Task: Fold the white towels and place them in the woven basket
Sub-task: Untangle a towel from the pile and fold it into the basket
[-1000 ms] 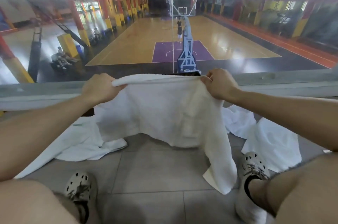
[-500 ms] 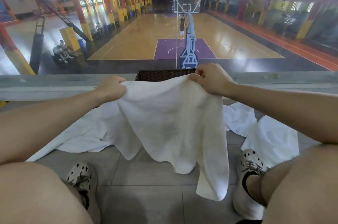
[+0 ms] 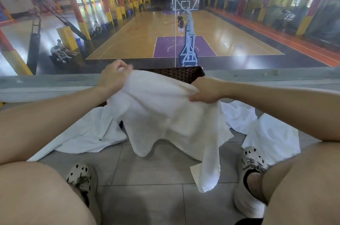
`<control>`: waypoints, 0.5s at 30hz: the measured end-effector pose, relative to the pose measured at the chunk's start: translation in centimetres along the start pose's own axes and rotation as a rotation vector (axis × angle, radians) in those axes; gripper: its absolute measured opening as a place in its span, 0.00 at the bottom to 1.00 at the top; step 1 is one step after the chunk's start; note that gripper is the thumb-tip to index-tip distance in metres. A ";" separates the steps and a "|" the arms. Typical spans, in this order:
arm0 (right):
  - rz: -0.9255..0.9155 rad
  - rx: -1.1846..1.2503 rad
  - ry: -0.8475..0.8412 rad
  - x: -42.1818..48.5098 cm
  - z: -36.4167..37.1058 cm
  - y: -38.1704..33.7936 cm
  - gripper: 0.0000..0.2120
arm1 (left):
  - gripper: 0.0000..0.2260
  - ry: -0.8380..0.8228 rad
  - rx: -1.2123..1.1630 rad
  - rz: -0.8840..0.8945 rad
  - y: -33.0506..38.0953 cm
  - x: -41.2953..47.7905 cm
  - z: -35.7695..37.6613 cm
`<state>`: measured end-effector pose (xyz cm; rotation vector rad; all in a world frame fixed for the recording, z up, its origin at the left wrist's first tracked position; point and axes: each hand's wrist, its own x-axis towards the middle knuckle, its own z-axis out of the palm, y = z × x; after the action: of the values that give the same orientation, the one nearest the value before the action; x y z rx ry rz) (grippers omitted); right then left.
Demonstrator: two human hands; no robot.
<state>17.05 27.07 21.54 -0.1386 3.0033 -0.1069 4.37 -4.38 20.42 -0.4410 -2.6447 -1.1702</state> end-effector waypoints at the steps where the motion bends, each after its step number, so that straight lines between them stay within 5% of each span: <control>1: 0.021 0.052 0.047 -0.2 -0.1 0.2 0.10 | 0.19 -0.056 0.072 0.066 0.4 -0.2 -0.6; 5: -0.059 0.173 0.349 -1.5 0.2 1.1 0.17 | 0.21 -0.063 0.460 0.264 0.2 -1.1 -1.7; 10: -0.646 -0.316 0.319 -2.5 1.8 -0.9 0.23 | 0.27 0.038 0.352 0.133 -0.4 -0.9 -1.9; 15: -0.882 -0.656 0.326 -2.0 3.1 -2.6 0.20 | 0.28 0.022 0.230 0.071 -0.1 -0.8 -0.8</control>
<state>19.64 24.45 18.94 -1.6067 2.8725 0.8369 5.10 -5.23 20.64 -0.4708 -2.6780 -0.8330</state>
